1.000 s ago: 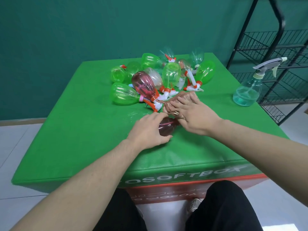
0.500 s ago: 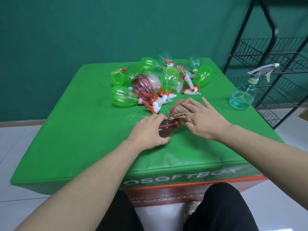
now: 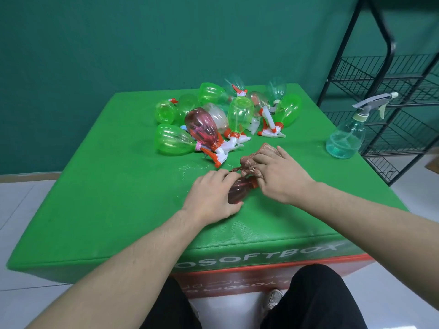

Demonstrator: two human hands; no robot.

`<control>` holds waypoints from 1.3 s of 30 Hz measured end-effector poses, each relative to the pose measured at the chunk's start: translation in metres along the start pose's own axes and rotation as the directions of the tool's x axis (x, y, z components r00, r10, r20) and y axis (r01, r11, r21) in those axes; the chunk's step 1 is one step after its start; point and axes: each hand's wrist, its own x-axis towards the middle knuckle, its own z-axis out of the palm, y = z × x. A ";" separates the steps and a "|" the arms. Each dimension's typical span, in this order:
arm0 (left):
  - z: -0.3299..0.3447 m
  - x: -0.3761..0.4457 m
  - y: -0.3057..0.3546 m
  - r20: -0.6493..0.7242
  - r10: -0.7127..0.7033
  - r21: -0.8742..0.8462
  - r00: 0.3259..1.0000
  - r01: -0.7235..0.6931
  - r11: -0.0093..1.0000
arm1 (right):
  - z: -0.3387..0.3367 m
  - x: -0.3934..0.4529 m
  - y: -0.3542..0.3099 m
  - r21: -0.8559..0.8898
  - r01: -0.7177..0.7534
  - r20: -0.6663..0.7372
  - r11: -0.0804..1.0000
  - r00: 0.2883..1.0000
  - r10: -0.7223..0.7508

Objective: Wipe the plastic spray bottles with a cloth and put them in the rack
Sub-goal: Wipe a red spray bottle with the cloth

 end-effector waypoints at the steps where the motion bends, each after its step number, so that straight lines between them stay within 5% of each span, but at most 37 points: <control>1: 0.000 0.001 -0.001 -0.002 -0.003 -0.003 1.000 0.003 1.000 | 0.001 0.003 0.000 0.015 0.000 -0.003 1.000 1.000 0.000; 12: -0.001 0.001 -0.001 -0.003 -0.026 -0.004 1.000 0.026 1.000 | 0.000 0.023 -0.011 0.070 0.023 0.011 0.997 1.000 -0.024; 21: -0.007 0.002 -0.006 0.043 -0.010 -0.065 0.999 0.013 0.998 | -0.006 0.005 0.003 -0.112 0.005 0.052 0.994 0.999 0.001; 28: -0.005 0.001 -0.006 0.046 0.042 -0.050 0.998 -0.040 0.998 | -0.001 0.014 0.017 -0.089 0.155 0.054 0.984 0.987 -0.151; 34: -0.005 0.002 -0.008 0.036 0.035 -0.064 0.999 -0.033 0.997 | -0.002 0.032 0.021 0.216 0.157 0.010 0.964 0.987 -0.163; 39: -0.006 0.002 -0.015 0.053 0.029 -0.105 0.998 -0.023 0.994 | 0.004 0.030 0.030 0.446 0.066 -0.081 0.892 0.996 -0.034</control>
